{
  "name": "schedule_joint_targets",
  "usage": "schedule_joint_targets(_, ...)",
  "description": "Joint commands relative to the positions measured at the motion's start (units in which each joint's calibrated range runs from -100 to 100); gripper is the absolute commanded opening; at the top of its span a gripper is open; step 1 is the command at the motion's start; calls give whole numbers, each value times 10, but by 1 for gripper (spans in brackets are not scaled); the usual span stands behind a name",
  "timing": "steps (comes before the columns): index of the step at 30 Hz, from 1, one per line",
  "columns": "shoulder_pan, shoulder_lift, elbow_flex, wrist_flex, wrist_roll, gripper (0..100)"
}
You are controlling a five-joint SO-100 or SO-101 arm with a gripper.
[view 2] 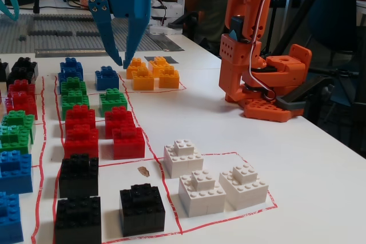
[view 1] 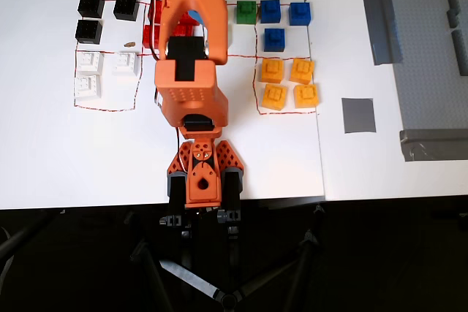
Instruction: Grab the block and put it in the grey marker
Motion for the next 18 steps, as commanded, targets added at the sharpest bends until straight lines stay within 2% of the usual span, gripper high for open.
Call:
schedule_joint_targets(1,-33,-71,-1,35,7,0)
schedule_joint_targets(18,-25,-77,6,35,9,0)
